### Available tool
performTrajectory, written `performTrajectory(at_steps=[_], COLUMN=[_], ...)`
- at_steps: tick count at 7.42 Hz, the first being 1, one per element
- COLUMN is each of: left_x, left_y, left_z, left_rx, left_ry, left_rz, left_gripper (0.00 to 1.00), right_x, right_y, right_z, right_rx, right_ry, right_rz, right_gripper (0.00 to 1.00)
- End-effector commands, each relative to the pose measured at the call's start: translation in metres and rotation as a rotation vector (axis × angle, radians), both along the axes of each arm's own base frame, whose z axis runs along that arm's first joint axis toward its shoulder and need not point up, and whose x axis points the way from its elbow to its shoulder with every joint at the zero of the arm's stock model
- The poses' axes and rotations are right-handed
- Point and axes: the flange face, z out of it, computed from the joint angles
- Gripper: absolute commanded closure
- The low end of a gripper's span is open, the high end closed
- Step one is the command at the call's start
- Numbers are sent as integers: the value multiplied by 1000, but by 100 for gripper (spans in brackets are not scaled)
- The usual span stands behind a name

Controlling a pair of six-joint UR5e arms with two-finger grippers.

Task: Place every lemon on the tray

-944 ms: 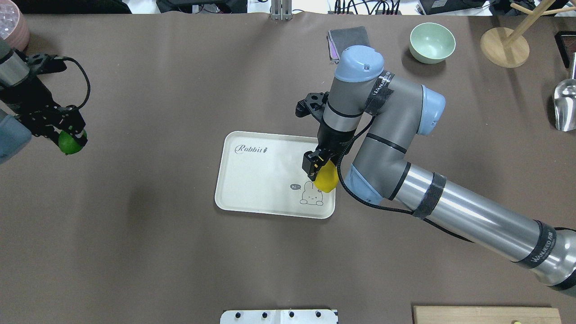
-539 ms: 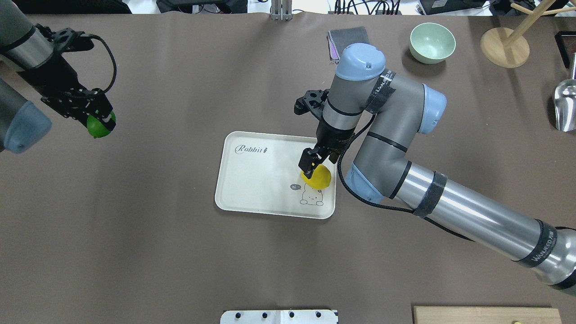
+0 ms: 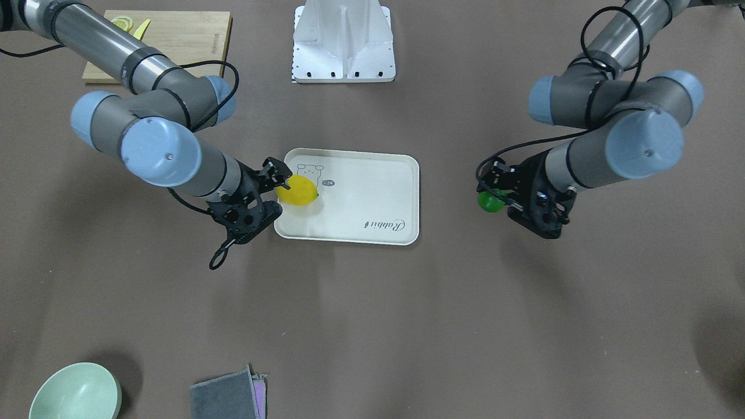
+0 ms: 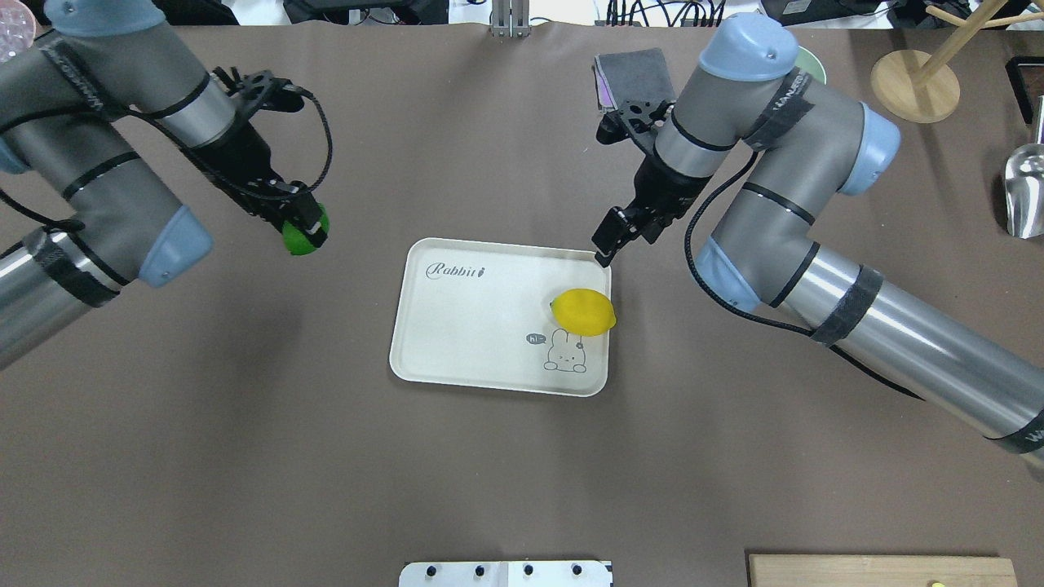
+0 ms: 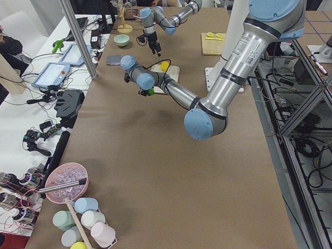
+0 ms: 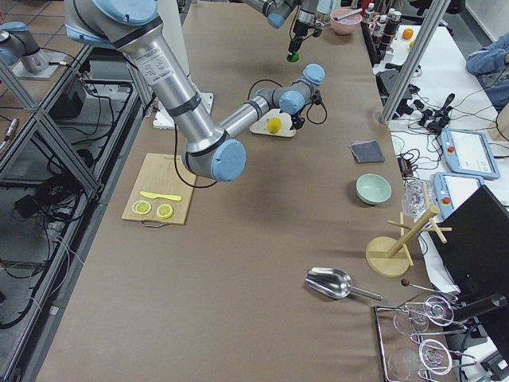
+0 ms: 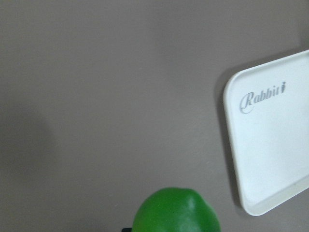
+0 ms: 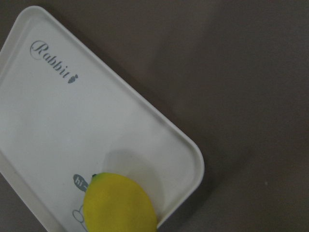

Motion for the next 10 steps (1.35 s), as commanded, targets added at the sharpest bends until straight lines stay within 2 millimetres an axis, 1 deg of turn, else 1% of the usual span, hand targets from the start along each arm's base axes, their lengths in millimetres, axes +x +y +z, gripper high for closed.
performTrajectory(at_steps=[1,2,3,4,5,6,7,8,9,10], left_x=[84,126,151,160,170,170,170,170,170,169], left_y=[16,39,54,60,71,71,72,72,73,73], left_z=[-63,-60,-61,-68,-69,-67,-67,-63,-62,-58], left_rx=[5,57,31,11,0,0,0,-3,-4,-7], left_ry=[92,103,85,86,84,84,82,79,78,73], left_rz=[17,-34,-94,-93,-78,-79,-79,-80,-80,-80], left_gripper=[100,100,100,100,100,100,80,2,2,2], right_x=[58,90,120,151,176,205,240,275,312,351], right_y=[-1,1,11,24,30,22,15,14,17,14], right_z=[39,60,74,100,120,128,148,176,205,222], right_rx=[8,-7,-15,-24,-31,-40,-46,-65,-125,-220], right_ry=[-37,-37,-28,2,30,40,61,102,146,194], right_rz=[47,76,107,149,189,240,290,351,413,476], right_gripper=[0,0,0,0,0,0,0,0,0,0])
